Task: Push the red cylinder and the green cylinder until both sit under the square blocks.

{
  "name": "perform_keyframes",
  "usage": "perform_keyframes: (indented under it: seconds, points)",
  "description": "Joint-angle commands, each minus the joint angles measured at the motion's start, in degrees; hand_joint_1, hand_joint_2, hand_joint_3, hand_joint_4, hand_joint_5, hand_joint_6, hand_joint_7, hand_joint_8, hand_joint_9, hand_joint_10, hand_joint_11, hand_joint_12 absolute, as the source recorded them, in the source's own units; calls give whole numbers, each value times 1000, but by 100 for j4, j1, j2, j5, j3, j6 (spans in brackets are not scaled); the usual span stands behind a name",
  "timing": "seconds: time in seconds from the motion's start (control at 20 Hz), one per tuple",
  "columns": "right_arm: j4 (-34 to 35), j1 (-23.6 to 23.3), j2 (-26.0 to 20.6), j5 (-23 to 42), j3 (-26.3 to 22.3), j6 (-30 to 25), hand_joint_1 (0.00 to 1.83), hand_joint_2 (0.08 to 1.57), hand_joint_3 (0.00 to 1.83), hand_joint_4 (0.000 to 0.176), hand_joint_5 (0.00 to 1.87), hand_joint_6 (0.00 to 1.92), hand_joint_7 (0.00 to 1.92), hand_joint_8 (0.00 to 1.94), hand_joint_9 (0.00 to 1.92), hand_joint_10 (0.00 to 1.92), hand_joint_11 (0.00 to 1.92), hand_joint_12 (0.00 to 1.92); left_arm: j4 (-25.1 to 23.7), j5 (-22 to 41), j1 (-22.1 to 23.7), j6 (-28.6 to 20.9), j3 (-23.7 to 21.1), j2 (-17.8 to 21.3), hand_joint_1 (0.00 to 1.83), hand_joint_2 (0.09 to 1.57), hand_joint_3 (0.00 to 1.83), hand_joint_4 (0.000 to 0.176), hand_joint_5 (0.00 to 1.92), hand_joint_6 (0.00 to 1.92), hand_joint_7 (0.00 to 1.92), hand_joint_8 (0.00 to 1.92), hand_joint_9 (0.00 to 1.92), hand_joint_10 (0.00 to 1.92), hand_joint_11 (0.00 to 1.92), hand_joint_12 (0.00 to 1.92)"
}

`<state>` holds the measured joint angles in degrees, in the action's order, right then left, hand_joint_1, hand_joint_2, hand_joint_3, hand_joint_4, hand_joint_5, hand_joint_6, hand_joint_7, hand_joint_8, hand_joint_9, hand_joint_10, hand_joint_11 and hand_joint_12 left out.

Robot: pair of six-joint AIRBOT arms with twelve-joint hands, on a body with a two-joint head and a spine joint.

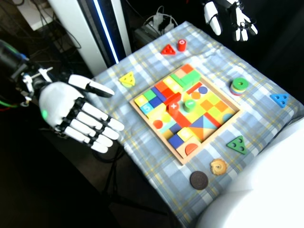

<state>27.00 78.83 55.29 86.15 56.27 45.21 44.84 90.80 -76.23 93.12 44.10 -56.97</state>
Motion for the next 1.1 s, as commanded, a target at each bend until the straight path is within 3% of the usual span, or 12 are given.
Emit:
perform_keyframes:
  seconds: [0.0, 0.2, 0.25, 0.3, 0.35, 0.5, 0.55, 0.6, 0.65, 0.75, 1.0, 1.05]
  points:
    - [-163, -86, -31, 510, 84, -198, 0, 1158, 20, 88, 262, 9, 0, 0, 0, 0, 0, 0, -208, 660, 26, -41, 14, 31, 660, 1346, 7, 90, 609, 4, 489, 5, 401, 12, 0, 435]
    - [-934, -561, -67, -204, 387, -576, 0, 1132, 0, 81, 304, 19, 0, 0, 0, 0, 0, 0, -212, 634, 34, -41, 12, 28, 637, 1356, 2, 84, 618, 2, 506, 3, 426, 8, 0, 439]
    - [-1267, -831, -68, -586, 520, -643, 8, 1100, 0, 57, 343, 11, 0, 0, 0, 0, 0, 0, -210, 635, 33, -41, 10, 28, 638, 1358, 2, 87, 607, 0, 498, 0, 425, 5, 0, 439]
    - [-1537, -1051, -66, -856, 630, -738, 1, 1056, 0, 65, 336, 2, 0, 0, 0, 0, 0, 0, -207, 633, 33, -41, 8, 30, 637, 1356, 1, 85, 610, 2, 497, 0, 428, 6, 0, 441]
    - [-1844, -1298, -48, -1193, 781, -858, 0, 1072, 0, 32, 357, 9, 0, 0, 0, 0, 0, 0, -207, 634, 32, -41, 8, 26, 650, 1352, 0, 81, 617, 3, 491, 1, 422, 3, 0, 409]
    - [-2608, -1901, 156, -2033, 1264, -1252, 0, 1087, 0, 77, 361, 7, 0, 0, 0, 0, 0, 0, -208, 589, 31, -41, 16, 18, 685, 1348, 0, 83, 617, 1, 493, 1, 418, 0, 0, 364]
    - [-2744, -1993, 192, -2154, 1332, -1338, 0, 1102, 7, 42, 363, 6, 0, 0, 0, 0, 0, 0, -212, 578, 31, -41, 19, 20, 697, 1348, 0, 82, 612, 1, 487, 1, 411, 1, 0, 340]
    - [-2929, -2108, 204, -2324, 1372, -1370, 0, 1086, 0, 40, 365, 6, 0, 0, 0, 0, 0, 0, -230, 569, 34, -41, 26, 20, 691, 1343, 0, 79, 620, 3, 492, 2, 417, 3, 0, 352]
    - [-3021, -2179, 211, -2418, 1382, -1370, 0, 1033, 0, 107, 343, 0, 0, 0, 0, 0, 0, 0, -235, 569, 37, -41, 29, 22, 680, 1338, 0, 79, 620, 1, 486, 1, 414, 1, 0, 323]
    - [-3281, -2340, 291, -2682, 1453, -1370, 0, 988, 0, 130, 332, 2, 0, 0, 0, 0, 0, 0, -234, 576, 38, -41, 30, 25, 651, 1326, 0, 83, 612, 0, 479, 1, 399, 0, 0, 314]
    - [-3591, -2511, 484, -3030, 1576, -1374, 0, 909, 0, 130, 305, 0, 0, 0, 0, 0, 0, 0, -245, 569, 40, -41, 39, 11, 721, 1261, 0, 91, 602, 1, 457, 2, 384, 3, 0, 325]
    - [-3634, -2531, 519, -3086, 1599, -1374, 0, 919, 0, 147, 288, 0, 0, 0, 0, 0, 0, 0, -245, 568, 41, -44, 37, 10, 758, 1251, 0, 85, 608, 3, 465, 4, 390, 4, 0, 328]
